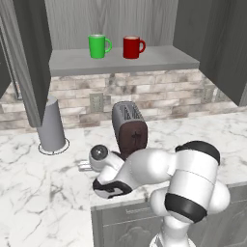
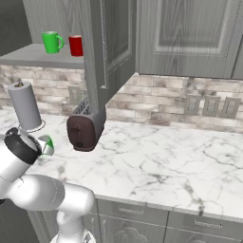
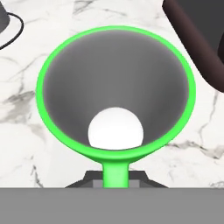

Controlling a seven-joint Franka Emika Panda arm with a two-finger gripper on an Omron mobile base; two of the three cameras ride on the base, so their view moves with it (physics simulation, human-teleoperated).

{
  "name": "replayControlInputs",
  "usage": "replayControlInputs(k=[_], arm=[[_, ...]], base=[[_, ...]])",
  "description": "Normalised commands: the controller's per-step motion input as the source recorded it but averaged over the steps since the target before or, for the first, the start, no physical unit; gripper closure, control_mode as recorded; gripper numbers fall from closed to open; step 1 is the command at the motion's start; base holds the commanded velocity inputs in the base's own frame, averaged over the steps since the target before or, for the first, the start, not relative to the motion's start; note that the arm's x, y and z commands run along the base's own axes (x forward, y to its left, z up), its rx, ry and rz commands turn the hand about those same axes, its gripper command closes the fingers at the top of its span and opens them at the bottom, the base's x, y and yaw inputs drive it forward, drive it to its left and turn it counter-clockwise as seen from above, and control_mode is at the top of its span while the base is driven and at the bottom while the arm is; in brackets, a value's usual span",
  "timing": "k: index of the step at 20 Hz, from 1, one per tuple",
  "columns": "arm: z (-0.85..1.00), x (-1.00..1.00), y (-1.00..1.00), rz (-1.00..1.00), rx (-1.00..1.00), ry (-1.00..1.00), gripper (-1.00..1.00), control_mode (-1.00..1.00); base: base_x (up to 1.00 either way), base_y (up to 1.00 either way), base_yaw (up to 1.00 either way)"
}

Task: Pick the mug on the counter and place it in the cabinet with the handle facing the right, like the mugs already inside.

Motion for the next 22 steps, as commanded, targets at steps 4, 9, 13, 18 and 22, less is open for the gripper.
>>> replayControlInputs(k=[4,9,13,18,22], arm=[[0.32,-0.02,-0.04,0.05,0.00,0.00,1.00,-1.00],[0.40,-0.04,-0.10,0.10,-0.01,0.00,1.00,-1.00],[0.39,-0.04,-0.13,0.11,0.00,0.00,1.00,-1.00],[0.38,-0.01,-0.13,0.15,-0.03,0.00,1.00,-1.00],[0.32,0.00,-0.05,0.19,-0.07,0.01,1.00,-1.00]], base=[[0.00,0.00,0.00],[0.00,0.00,0.00],[0.00,0.00,0.00],[0.00,0.00,0.00],[0.00,0.00,0.00]])
